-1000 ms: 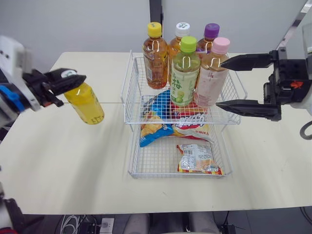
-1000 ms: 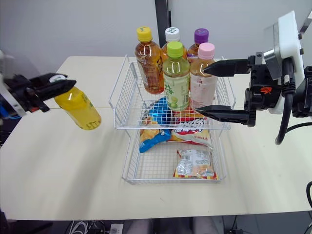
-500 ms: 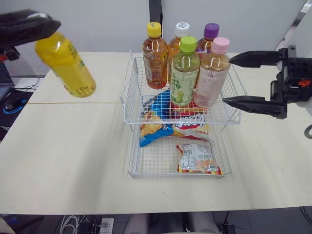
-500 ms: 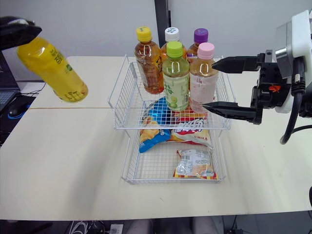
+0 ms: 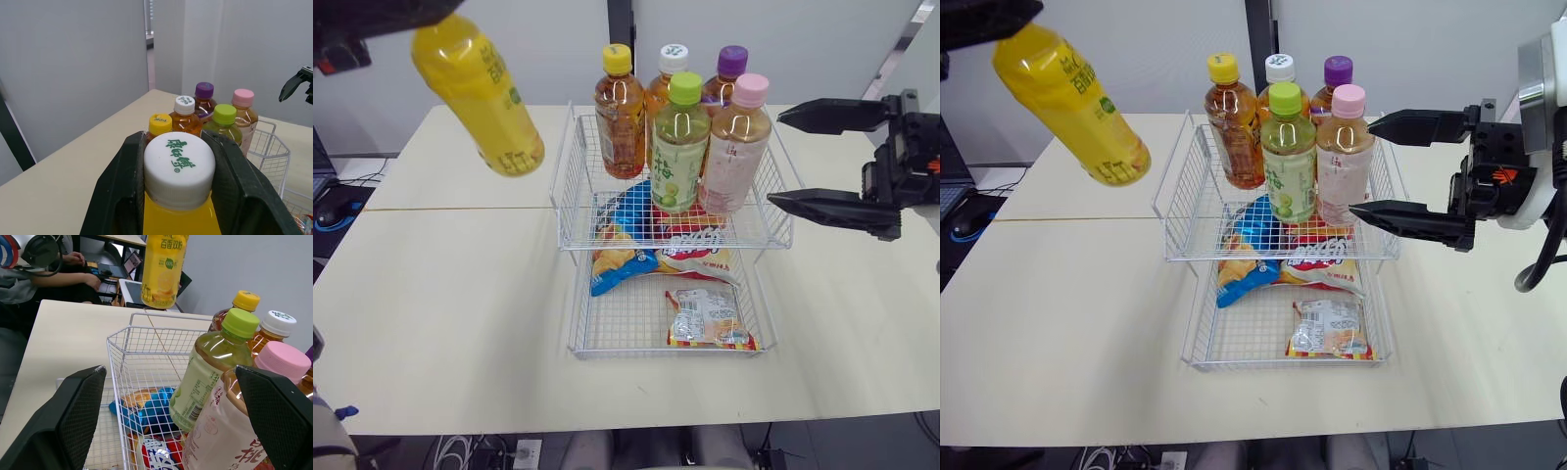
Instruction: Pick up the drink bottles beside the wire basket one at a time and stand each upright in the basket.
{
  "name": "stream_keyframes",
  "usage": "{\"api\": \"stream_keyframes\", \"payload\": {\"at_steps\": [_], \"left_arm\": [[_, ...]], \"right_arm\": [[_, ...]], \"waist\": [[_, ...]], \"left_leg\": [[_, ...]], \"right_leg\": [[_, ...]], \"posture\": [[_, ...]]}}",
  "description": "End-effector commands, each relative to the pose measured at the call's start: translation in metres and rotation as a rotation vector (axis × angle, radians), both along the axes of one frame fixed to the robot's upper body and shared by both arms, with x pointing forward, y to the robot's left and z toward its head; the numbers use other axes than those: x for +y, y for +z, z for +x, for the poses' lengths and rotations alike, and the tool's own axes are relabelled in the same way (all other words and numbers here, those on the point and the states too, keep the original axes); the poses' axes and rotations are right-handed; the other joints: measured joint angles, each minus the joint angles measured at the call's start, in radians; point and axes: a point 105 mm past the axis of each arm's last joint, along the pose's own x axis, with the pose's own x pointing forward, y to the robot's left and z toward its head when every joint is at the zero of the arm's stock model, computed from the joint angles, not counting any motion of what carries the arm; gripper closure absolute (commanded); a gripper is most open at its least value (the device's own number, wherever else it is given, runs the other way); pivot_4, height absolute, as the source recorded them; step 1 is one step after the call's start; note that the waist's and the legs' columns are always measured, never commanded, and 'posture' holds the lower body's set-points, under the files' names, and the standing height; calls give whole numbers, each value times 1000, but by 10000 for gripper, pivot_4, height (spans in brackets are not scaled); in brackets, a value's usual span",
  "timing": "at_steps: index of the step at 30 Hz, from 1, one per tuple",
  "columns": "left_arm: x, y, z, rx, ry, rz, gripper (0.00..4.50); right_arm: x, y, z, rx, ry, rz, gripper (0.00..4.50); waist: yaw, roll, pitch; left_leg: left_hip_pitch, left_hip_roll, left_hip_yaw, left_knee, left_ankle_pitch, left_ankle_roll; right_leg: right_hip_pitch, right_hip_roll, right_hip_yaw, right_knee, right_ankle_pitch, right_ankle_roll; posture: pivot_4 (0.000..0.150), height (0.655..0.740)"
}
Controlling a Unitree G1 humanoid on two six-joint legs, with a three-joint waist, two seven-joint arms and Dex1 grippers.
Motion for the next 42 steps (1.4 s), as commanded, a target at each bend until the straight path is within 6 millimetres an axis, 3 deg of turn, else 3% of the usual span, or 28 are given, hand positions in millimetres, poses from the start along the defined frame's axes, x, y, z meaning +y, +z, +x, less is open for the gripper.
{"api": "stream_keyframes", "payload": {"at_steps": [1,15,24,35,42], "left_arm": [[-3,20,-13,-70,-34,-2,31499],[-62,30,0,-67,-255,2,31499],[-86,17,18,-51,-345,36,31499],[-94,-1,29,-6,-388,102,31499],[-98,-25,41,40,-370,161,31499]], "right_arm": [[-2,10,-7,-60,-6,9,0],[-5,16,-9,-74,-17,11,0],[-7,18,-11,-80,-39,14,0],[-7,20,-19,-85,-49,35,0],[-6,19,-20,-84,-49,41,0]], "waist": [[0,0,0],[0,0,0],[1,0,0],[-1,0,0],[0,0,0]], "left_leg": [[0,0,0,0,0,0],[0,0,0,1,0,0],[0,0,0,1,0,0],[0,0,0,1,0,0],[0,0,0,1,0,0]], "right_leg": [[0,0,0,0,0,0],[0,0,0,0,0,0],[0,0,1,1,0,0],[0,0,1,1,0,0],[0,0,1,1,0,0]], "posture": [[1500,7400],[1500,7400],[1500,7400],[1500,7400],[1500,7400]]}}
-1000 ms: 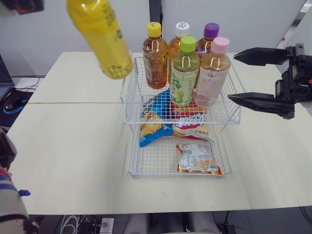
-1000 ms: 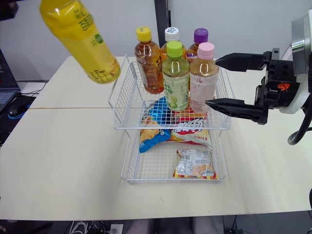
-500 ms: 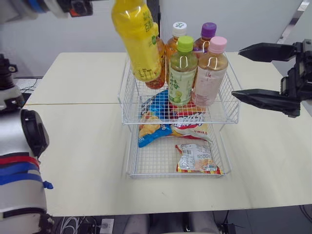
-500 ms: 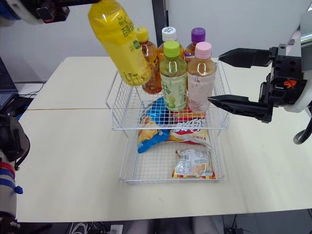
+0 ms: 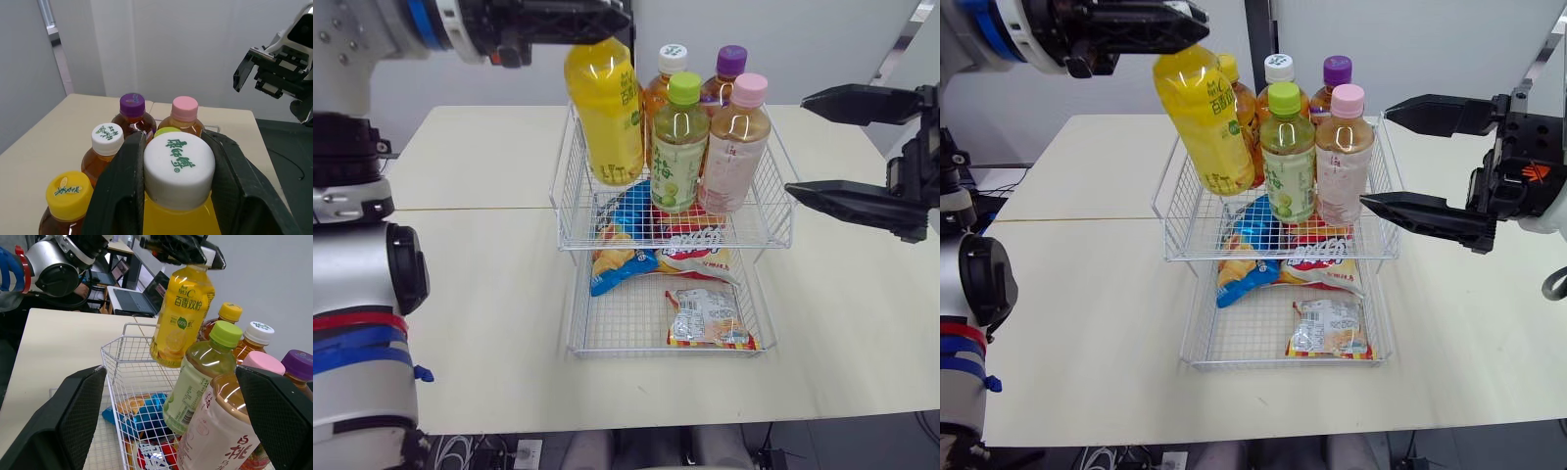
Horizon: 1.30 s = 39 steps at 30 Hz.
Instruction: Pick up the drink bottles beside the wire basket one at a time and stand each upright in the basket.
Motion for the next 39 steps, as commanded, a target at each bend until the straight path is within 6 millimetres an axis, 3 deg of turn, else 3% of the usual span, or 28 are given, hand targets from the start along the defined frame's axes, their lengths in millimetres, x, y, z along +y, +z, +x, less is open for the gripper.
{"api": "stream_keyframes", "payload": {"at_steps": [1,13,19,29,35,39], "left_arm": [[-3,2,-4,-72,-11,27,31499],[-13,-19,15,-76,20,69,31499],[-15,-17,19,-52,20,31,31499],[-9,-12,12,-25,-15,2,989],[-2,5,-1,-27,-34,-45,378],[12,28,-18,-32,-15,-112,378]], "right_arm": [[-1,9,-7,-56,-9,-2,0],[1,10,-7,-59,-5,-5,0],[1,10,-6,-60,-10,-8,0],[2,10,-6,-60,-13,-12,0],[2,10,-7,-63,-14,-12,0],[0,10,-6,-66,-30,-14,0]], "waist": [[0,0,0],[0,0,0],[1,0,0],[1,0,0],[1,0,0],[-1,0,0]], "left_leg": [[0,0,0,0,0,0],[0,0,0,0,0,0],[-1,0,0,0,0,0],[0,0,0,0,0,0],[0,0,0,0,0,0],[0,0,0,0,0,0]], "right_leg": [[0,0,0,0,0,0],[0,0,0,0,0,0],[0,0,0,0,0,0],[0,0,0,0,0,0],[0,0,0,0,0,0],[0,0,0,0,0,0]], "posture": [[1500,7400],[1500,7400],[1500,7400],[1500,7400],[1500,7400],[1500,7400]]}}
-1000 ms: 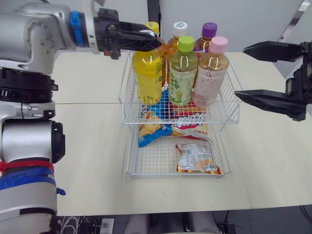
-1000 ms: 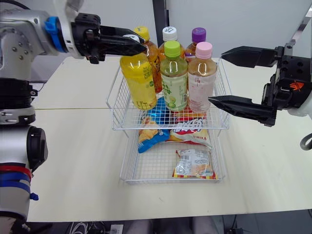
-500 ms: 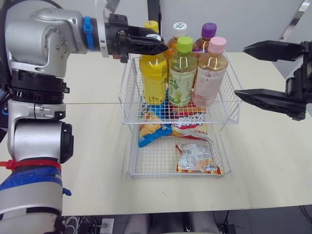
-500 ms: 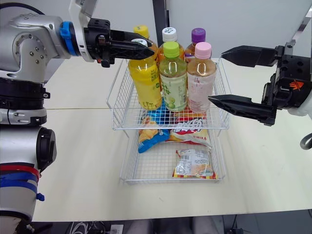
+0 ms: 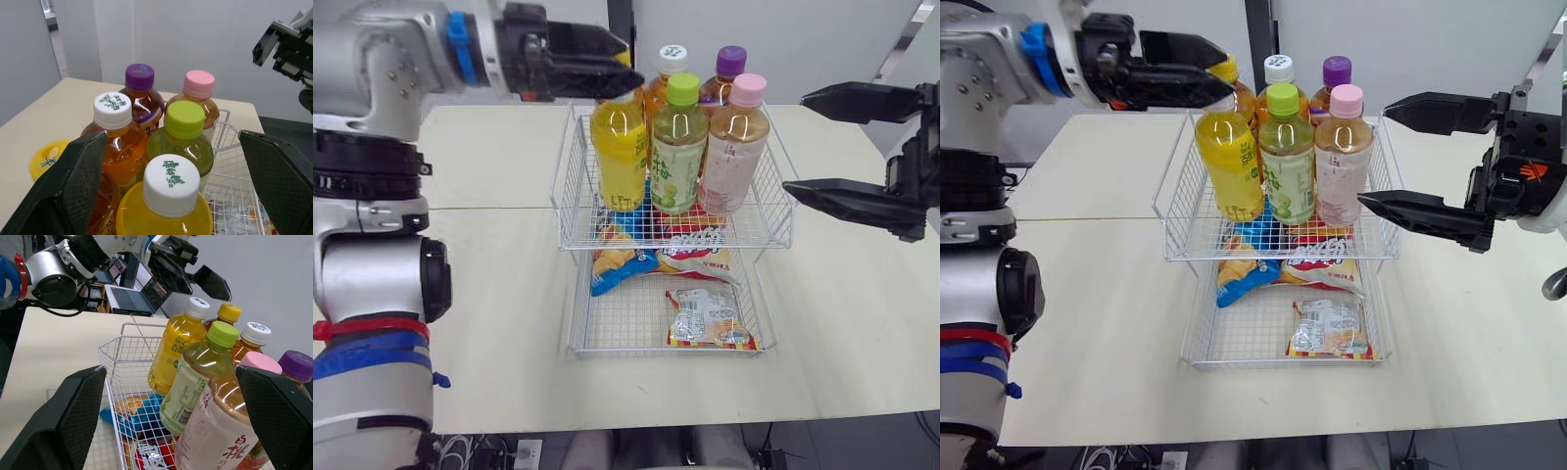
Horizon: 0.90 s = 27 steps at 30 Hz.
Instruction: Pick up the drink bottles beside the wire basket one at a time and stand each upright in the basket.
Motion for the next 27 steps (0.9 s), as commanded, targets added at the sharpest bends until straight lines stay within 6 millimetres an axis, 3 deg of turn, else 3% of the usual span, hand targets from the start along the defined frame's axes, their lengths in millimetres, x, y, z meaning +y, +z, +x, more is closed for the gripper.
{"api": "stream_keyframes", "payload": {"at_steps": [1,4,11,15,18,24,27], "left_arm": [[15,35,-25,-87,23,-70,378],[38,41,-24,-131,150,-78,378],[141,12,6,-263,755,3,378],[186,-40,7,-252,956,118,378],[204,-78,6,-219,1069,148,378],[222,-153,6,-181,1212,210,378],[226,-188,3,-122,1294,139,378]], "right_arm": [[-2,10,-6,-58,-18,-5,0],[-8,9,-3,-62,-58,-6,0],[-45,9,18,-119,-269,8,0],[-75,6,42,-221,-467,18,0],[-97,-4,57,-250,-571,-2,0],[-134,-44,74,-203,-697,-76,0],[-156,-72,86,-284,-829,-81,0]], "waist": [[-1,0,0],[0,0,0],[2,3,-2],[2,3,-2],[2,3,-2],[9,2,-2],[9,2,-3]], "left_leg": [[0,0,0,0,0,0],[0,0,0,0,0,0],[2,0,0,0,0,0],[2,0,1,0,0,0],[1,0,1,0,0,0],[1,-1,0,0,0,0],[2,-1,1,0,0,0]], "right_leg": [[0,0,0,0,0,0],[0,0,0,0,0,0],[0,0,1,2,0,0],[0,-1,2,1,0,0],[1,-6,2,0,0,0],[1,-8,2,0,0,1],[2,-8,2,0,1,1]], "posture": [[1500,7400],[1500,7400],[1500,7400],[1500,7400],[1500,7400],[1500,7400],[1500,7400]]}}
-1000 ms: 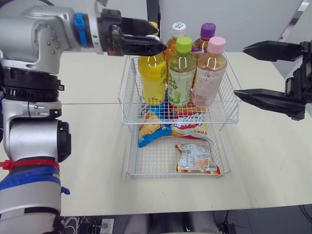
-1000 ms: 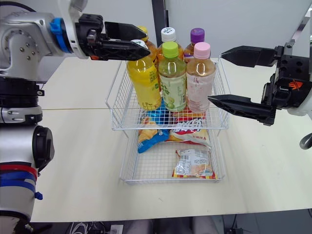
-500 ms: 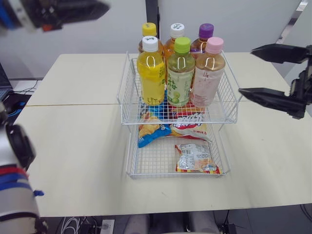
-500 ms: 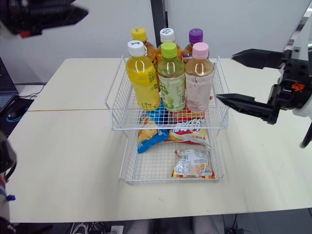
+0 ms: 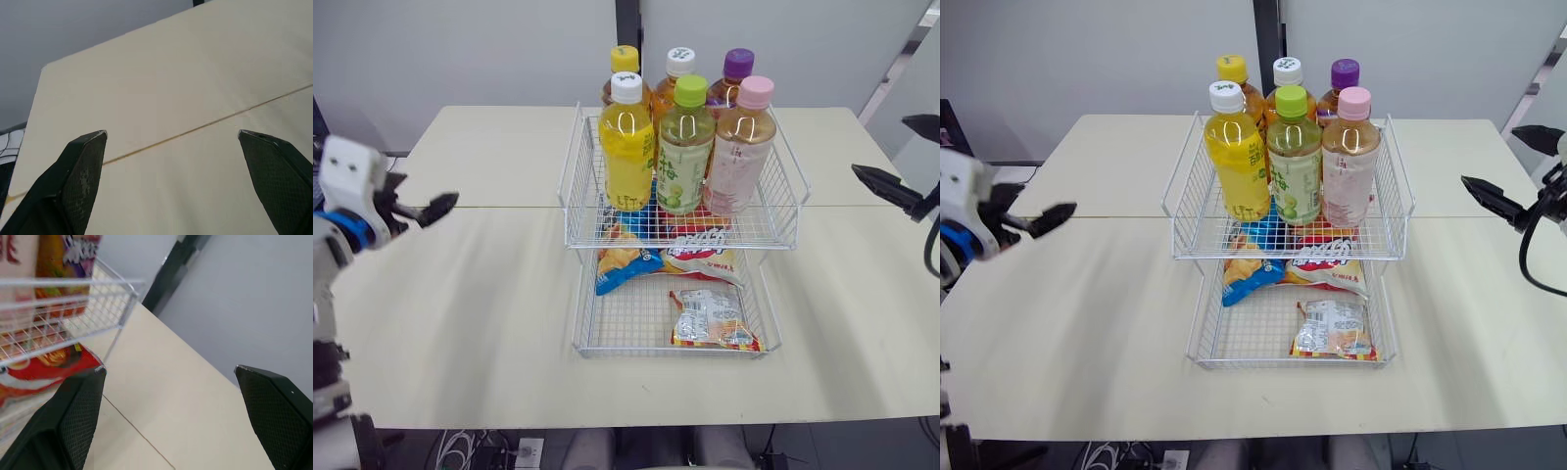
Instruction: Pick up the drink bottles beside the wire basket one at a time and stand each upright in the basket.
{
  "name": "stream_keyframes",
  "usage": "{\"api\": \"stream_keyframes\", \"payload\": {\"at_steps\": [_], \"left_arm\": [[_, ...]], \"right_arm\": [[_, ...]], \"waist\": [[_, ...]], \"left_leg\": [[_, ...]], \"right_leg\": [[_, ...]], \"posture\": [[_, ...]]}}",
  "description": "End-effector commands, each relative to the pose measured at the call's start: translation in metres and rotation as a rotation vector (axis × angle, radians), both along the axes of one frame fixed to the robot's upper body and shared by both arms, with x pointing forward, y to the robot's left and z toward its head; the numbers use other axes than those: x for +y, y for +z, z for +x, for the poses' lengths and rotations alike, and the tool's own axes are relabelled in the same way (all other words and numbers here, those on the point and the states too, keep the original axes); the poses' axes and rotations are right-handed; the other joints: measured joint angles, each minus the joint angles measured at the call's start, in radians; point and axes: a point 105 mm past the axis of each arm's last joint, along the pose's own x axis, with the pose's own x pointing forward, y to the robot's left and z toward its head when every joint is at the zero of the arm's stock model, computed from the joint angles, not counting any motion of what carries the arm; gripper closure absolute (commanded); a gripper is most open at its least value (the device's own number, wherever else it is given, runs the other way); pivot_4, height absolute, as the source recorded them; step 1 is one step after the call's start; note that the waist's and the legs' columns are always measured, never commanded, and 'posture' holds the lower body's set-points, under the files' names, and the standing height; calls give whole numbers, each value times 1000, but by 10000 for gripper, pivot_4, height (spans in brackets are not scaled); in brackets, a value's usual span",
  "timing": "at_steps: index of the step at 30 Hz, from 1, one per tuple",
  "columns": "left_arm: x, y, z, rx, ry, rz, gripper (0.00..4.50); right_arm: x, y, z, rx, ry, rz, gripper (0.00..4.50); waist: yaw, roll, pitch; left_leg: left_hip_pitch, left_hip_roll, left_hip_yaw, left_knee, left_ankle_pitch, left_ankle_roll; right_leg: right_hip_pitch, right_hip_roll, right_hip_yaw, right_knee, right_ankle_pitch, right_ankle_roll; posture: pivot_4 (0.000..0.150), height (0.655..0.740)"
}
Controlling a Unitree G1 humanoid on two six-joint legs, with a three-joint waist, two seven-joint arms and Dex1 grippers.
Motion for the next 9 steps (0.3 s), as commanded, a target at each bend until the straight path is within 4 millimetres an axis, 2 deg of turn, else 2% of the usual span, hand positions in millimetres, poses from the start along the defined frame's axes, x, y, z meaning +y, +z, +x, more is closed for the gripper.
{"api": "stream_keyframes", "payload": {"at_steps": [1,4,9], "left_arm": [[5,-3,-4,-115,102,-41,378],[6,-24,-8,-151,168,-74,378],[7,-46,-14,-168,210,-128,378]], "right_arm": [[-21,-17,6,-125,-130,-69,0],[-33,-42,11,-121,-199,28,0],[-36,-85,15,-28,-223,82,0]], "waist": [[1,0,-1],[-1,0,-1],[-2,0,-1]], "left_leg": [[0,0,0,0,0,0],[1,0,0,0,0,0],[1,0,1,0,0,0]], "right_leg": [[0,0,0,0,0,0],[0,0,0,1,0,0],[0,0,0,2,0,0]], "posture": [[1500,7400],[1500,7400],[1500,7400]]}}
